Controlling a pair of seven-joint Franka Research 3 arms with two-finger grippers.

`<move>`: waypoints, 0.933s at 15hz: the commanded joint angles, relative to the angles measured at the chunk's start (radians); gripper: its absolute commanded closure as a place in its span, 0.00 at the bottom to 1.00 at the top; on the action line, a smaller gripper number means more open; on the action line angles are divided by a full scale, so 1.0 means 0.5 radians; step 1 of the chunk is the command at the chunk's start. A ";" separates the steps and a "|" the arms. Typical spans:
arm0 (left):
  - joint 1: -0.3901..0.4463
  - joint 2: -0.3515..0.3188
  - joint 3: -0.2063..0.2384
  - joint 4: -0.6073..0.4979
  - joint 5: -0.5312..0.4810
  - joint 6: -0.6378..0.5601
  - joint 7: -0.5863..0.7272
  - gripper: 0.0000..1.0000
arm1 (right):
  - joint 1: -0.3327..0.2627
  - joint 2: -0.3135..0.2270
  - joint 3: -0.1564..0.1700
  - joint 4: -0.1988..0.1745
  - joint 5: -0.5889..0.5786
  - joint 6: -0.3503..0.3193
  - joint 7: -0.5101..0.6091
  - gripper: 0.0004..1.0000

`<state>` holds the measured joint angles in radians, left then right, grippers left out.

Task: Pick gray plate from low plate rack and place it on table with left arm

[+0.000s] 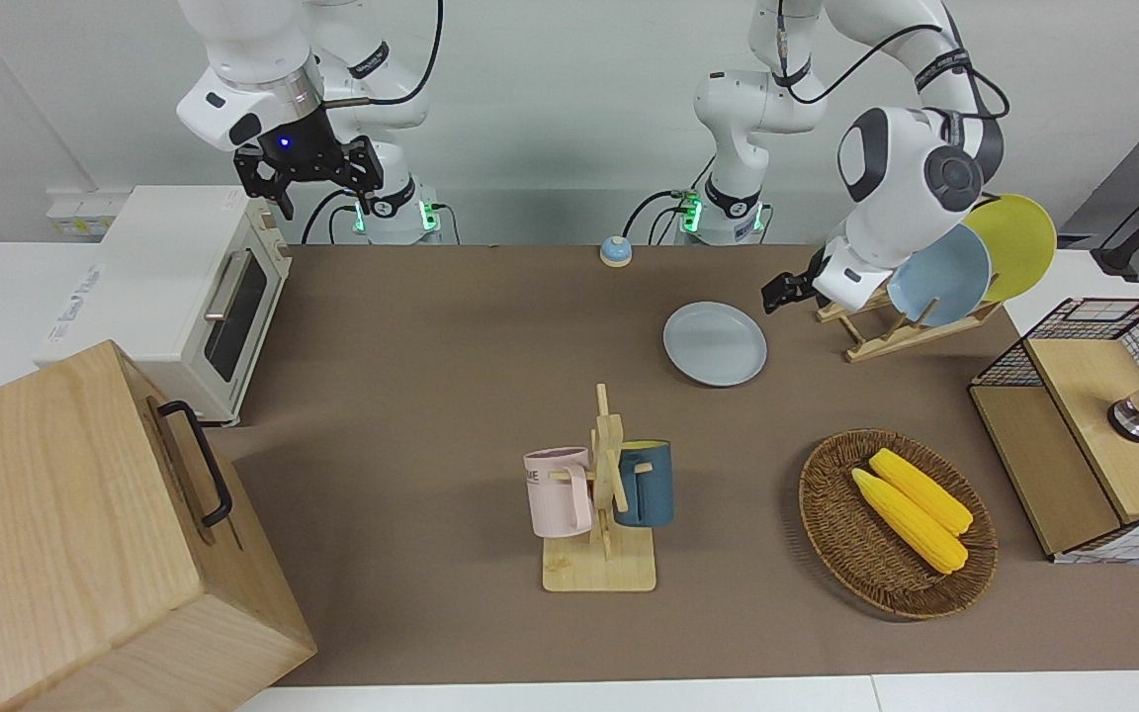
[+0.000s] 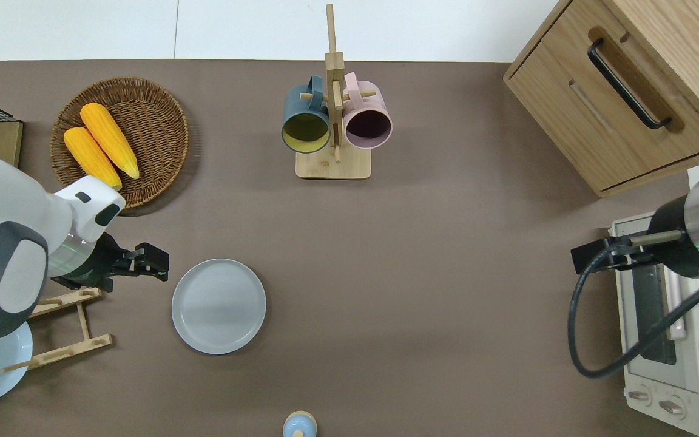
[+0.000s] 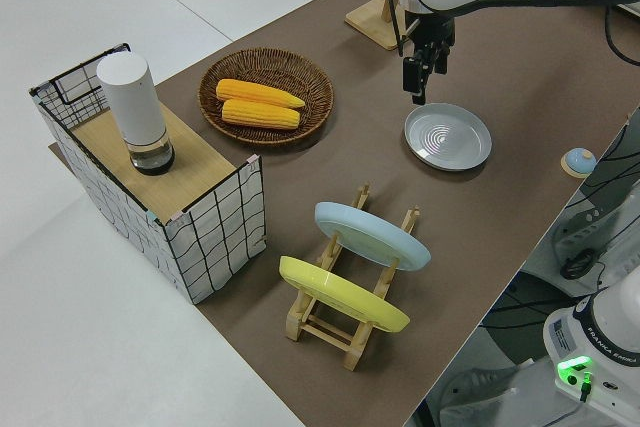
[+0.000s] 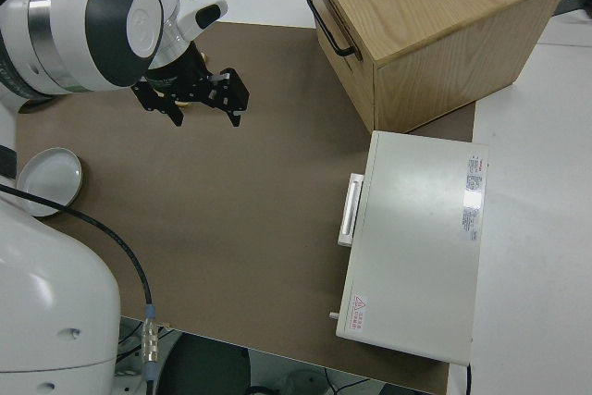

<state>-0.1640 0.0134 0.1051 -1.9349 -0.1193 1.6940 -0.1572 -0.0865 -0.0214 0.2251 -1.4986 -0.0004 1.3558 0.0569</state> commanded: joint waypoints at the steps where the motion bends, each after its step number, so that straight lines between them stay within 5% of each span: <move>1: 0.006 -0.033 0.004 0.117 0.113 0.020 0.001 0.01 | -0.026 -0.009 0.013 0.012 0.007 -0.030 -0.006 0.01; 14: 0.006 -0.036 0.044 0.495 0.223 0.159 0.173 0.00 | -0.029 -0.009 0.013 0.012 0.007 -0.030 -0.006 0.01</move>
<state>-0.1618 -0.0036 0.1274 -1.7003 -0.0287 1.7702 -0.1130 -0.0865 -0.0214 0.2251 -1.4986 -0.0004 1.3558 0.0569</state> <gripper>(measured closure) 0.000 0.009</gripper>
